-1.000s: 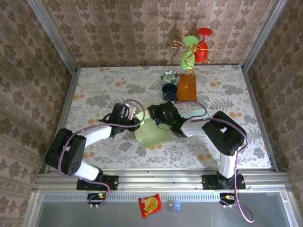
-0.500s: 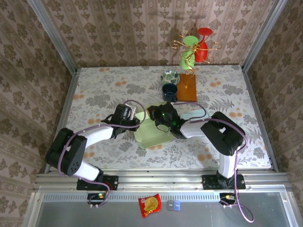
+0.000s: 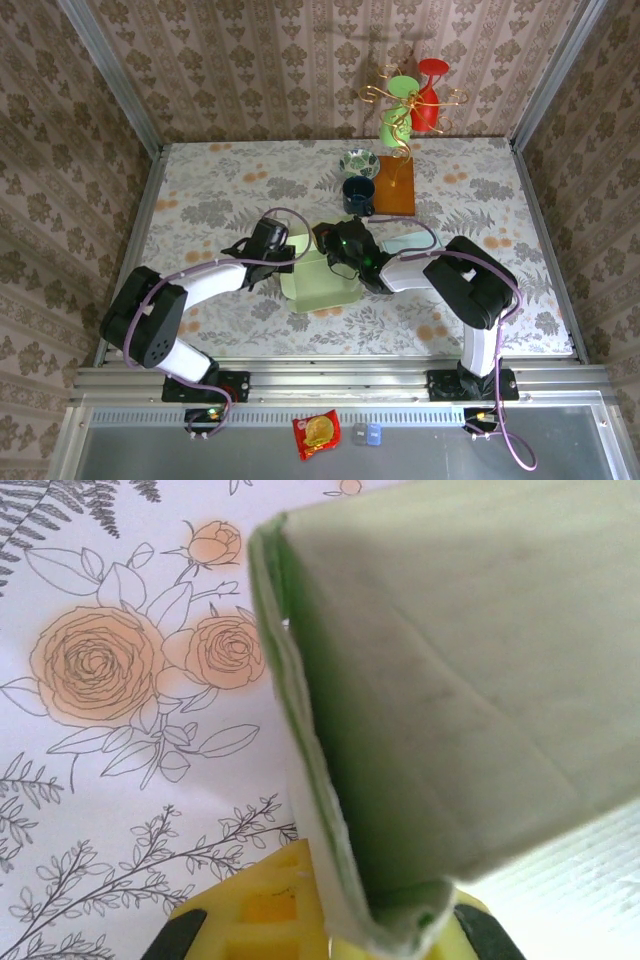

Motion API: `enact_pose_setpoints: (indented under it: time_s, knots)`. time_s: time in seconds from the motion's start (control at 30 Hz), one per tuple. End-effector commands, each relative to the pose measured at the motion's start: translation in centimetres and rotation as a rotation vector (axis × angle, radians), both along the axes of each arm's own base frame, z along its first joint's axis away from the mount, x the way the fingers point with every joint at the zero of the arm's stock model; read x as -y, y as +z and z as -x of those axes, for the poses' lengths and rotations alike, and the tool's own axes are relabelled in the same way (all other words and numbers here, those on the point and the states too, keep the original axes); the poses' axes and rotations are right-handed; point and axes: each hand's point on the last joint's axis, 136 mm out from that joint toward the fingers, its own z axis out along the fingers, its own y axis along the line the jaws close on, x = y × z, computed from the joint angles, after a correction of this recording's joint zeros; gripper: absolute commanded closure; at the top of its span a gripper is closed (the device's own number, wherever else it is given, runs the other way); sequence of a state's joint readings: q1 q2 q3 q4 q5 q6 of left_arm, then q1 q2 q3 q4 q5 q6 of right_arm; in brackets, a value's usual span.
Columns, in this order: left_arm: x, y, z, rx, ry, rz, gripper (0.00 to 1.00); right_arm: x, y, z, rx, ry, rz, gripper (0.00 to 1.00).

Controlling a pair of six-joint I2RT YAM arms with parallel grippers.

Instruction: Fold the paper box

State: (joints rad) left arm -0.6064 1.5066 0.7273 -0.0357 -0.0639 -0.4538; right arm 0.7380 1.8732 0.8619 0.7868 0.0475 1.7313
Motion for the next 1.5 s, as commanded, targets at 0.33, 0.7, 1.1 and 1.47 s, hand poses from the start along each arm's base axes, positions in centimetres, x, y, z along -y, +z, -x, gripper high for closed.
enact_pose_setpoints:
  time_s: [0.33, 0.7, 1.1, 1.47]
  knots:
    - [-0.5, 2.7, -0.9, 0.018, 0.050, 0.016, 1.00, 1.8, 3.3, 1.8, -0.001, 0.107, 0.178, 0.43]
    - [0.6, 7.5, -1.3, -0.061, -0.063, 0.196, 1.00, 8.4, 16.2, 3.1, 0.289, 0.282, 0.478, 0.34]
    - [3.5, 11.8, -0.6, -0.234, -0.322, 0.552, 1.00, 17.2, 17.7, 4.1, 0.315, 0.442, 0.608, 0.49]
    - [4.4, 11.9, -0.6, -0.328, -0.387, 0.677, 1.00, 16.3, 16.5, 3.0, 0.363, 0.555, 0.576, 0.55]
